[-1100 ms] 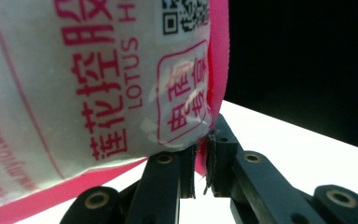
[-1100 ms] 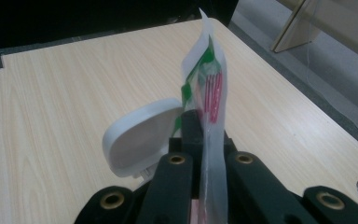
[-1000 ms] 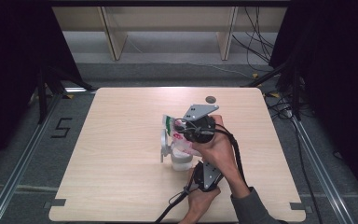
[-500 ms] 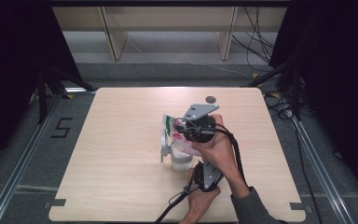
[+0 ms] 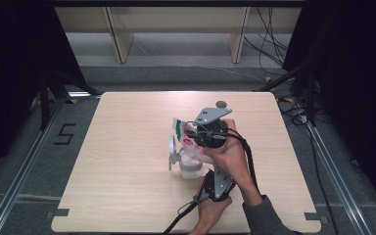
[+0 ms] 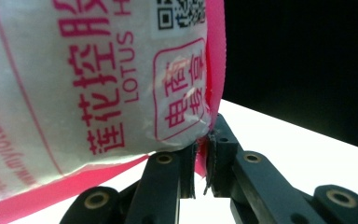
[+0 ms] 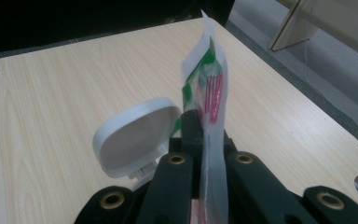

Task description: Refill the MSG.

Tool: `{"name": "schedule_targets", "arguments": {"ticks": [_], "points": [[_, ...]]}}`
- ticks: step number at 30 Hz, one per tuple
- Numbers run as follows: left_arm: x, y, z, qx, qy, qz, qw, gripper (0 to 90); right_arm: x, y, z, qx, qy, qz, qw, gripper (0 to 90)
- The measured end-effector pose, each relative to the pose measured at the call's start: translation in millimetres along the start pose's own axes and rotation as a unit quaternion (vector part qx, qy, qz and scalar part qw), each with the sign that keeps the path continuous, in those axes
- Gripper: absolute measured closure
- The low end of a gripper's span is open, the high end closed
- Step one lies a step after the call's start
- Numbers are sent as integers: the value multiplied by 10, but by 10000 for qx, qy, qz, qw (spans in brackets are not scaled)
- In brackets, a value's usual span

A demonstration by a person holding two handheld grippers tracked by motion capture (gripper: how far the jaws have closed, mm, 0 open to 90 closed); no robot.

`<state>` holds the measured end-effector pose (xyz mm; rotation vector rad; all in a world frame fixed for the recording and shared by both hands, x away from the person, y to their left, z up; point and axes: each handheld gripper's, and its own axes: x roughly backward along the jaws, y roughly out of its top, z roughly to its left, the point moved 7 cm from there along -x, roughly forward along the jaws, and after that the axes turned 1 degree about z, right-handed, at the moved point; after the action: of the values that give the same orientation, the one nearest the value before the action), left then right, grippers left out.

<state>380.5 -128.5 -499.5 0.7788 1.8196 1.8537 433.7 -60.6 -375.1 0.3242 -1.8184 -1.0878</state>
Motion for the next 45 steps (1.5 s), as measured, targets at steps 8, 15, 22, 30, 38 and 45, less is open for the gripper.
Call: {"name": "schedule_targets", "arguments": {"ticks": [8, 15, 22, 30, 38, 45], "points": [[2, 2, 0, -20, -1, -2, 10000, 831, 7, -5, 7, -65, 4, 31, 10000, 900], [1, 1, -3, 4, -18, -3, 10000, 831, 7, -3, 3, 12, 23, 15, 10000, 900], [-11, 1, 19, 109, -11, -20, 9999, 831, 9, 5, 33, -42, 37, 17, 10000, 900], [-6, 4, 16, 72, 7, -32, 10000, 831, 14, 8, 17, -100, -17, -28, 9999, 900], [-8, -10, -2, 38, -16, 8, 10000, 831, 20, -10, -43, -12, -52, -21, 10000, 900], [-11, -24, -10, 29, -17, 51, 10000, 831, -1, -26, -47, -73, -13, 34, 10000, 900]]}}
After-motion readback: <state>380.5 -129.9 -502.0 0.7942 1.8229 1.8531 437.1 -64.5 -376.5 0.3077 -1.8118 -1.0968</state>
